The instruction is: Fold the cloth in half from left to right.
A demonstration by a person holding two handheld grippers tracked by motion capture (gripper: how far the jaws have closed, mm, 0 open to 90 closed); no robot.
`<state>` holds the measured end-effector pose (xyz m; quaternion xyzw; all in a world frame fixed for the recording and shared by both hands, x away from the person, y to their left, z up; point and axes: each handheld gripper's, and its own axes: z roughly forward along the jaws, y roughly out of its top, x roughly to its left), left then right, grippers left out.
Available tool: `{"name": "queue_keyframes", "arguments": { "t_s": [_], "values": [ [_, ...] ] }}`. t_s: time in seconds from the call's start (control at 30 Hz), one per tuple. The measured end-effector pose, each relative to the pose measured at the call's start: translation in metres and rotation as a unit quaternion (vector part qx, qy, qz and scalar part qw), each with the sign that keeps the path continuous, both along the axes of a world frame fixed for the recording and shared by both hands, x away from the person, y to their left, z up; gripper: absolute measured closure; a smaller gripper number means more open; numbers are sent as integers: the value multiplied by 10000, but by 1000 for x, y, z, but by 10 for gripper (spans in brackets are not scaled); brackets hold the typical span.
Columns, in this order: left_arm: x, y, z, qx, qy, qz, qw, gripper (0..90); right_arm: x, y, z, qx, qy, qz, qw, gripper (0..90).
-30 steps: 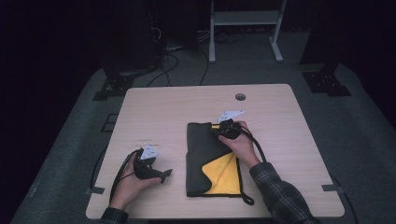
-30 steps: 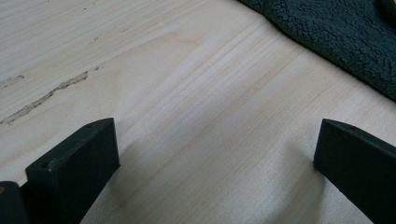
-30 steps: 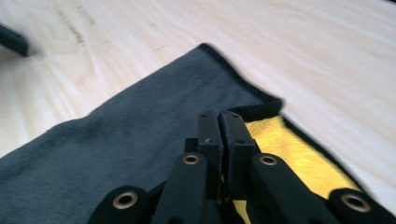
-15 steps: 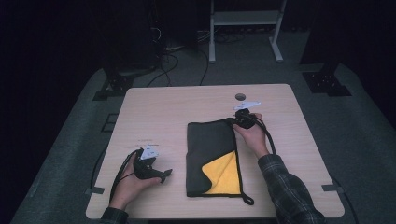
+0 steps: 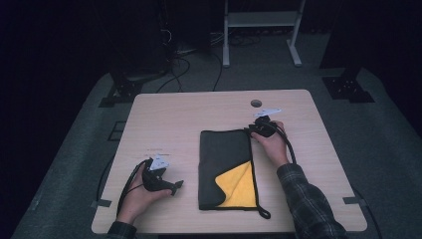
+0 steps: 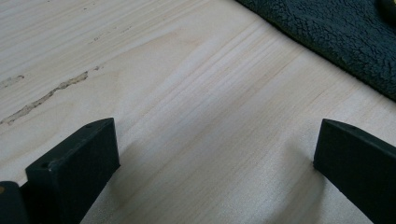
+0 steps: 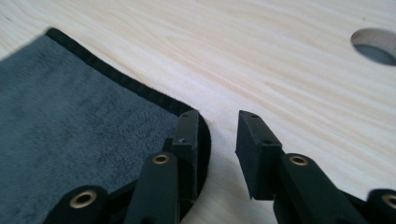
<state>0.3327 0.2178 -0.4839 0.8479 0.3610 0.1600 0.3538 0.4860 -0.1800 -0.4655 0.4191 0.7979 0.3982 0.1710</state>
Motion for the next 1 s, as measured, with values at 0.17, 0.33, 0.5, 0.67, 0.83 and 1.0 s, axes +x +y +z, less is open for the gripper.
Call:
{"name": "queue_keyframes", "arguments": {
  "t_s": [0.17, 0.33, 0.5, 0.67, 0.83, 1.0],
  "values": [
    [0, 0, 0, 0, 2, 0, 10000, 0, -10, -4, 14, 49, -133, 189, 9997, 638],
    [0, 0, 0, 1, 0, 1, 10000, 0, -28, 1, 22, 191, -167, 521, 9983, 633],
    [0, 0, 0, 1, -1, -2, 10000, 0, -49, 9, 25, 273, -170, 844, 9959, 611],
    [0, 0, 0, 0, -1, -1, 10000, 0, -72, 18, 27, 292, -191, 1161, 9926, 600],
    [0, 0, 0, -3, 7, 4, 10000, 0, -95, 26, 30, 342, -190, 1500, 9879, 587],
    [0, 0, 0, 10, 12, -2, 10000, 0, -119, 37, 27, 376, -138, 1856, 9818, 573]
  ]
}}
